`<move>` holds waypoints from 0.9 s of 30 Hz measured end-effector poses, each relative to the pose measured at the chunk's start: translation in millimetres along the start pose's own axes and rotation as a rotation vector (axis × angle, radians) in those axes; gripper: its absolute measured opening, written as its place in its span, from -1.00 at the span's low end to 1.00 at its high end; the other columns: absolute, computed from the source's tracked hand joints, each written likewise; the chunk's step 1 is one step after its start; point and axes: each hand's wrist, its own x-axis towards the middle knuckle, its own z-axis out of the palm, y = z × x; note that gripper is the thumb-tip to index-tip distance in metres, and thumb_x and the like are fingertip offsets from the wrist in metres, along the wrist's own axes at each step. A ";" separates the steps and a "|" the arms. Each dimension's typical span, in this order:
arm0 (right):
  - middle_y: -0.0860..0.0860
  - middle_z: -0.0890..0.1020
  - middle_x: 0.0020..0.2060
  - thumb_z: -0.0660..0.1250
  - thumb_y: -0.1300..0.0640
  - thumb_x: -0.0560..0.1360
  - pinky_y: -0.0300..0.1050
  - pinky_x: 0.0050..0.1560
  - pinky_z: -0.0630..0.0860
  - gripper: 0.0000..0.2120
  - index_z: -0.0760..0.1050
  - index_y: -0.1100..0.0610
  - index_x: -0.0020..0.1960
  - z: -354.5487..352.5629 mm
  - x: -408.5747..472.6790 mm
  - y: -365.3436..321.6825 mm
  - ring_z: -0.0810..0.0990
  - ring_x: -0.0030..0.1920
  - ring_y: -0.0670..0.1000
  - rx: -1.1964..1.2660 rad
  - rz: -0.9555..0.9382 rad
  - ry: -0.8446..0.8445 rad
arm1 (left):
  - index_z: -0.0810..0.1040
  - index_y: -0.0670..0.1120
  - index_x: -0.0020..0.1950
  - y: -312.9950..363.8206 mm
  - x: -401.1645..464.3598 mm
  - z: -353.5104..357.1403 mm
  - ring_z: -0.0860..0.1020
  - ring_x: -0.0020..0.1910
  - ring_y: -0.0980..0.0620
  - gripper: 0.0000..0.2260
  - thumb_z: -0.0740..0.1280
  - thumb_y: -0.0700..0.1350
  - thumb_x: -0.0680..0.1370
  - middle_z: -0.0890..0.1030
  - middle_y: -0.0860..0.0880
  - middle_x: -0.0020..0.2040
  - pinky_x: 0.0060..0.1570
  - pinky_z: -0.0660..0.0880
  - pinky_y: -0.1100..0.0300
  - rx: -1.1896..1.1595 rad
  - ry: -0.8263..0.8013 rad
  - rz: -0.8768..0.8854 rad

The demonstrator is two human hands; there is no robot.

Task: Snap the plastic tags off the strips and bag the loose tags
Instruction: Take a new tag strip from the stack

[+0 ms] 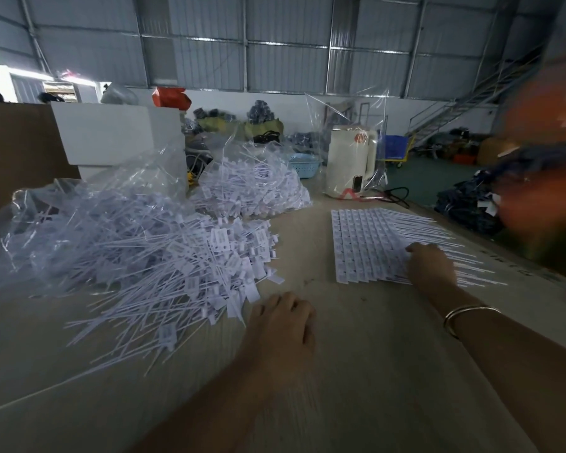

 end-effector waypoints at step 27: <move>-0.04 0.50 0.23 0.03 0.09 0.64 -0.02 0.15 0.19 -0.68 0.46 -0.03 0.30 -17.4 -32.9 -51.1 0.38 0.21 0.08 -0.078 -0.751 -0.167 | 0.28 -0.03 0.43 20.5 77.3 39.7 0.30 0.34 -0.02 -0.57 0.20 -0.04 0.57 0.34 0.01 0.40 0.30 0.20 0.09 0.053 0.005 0.152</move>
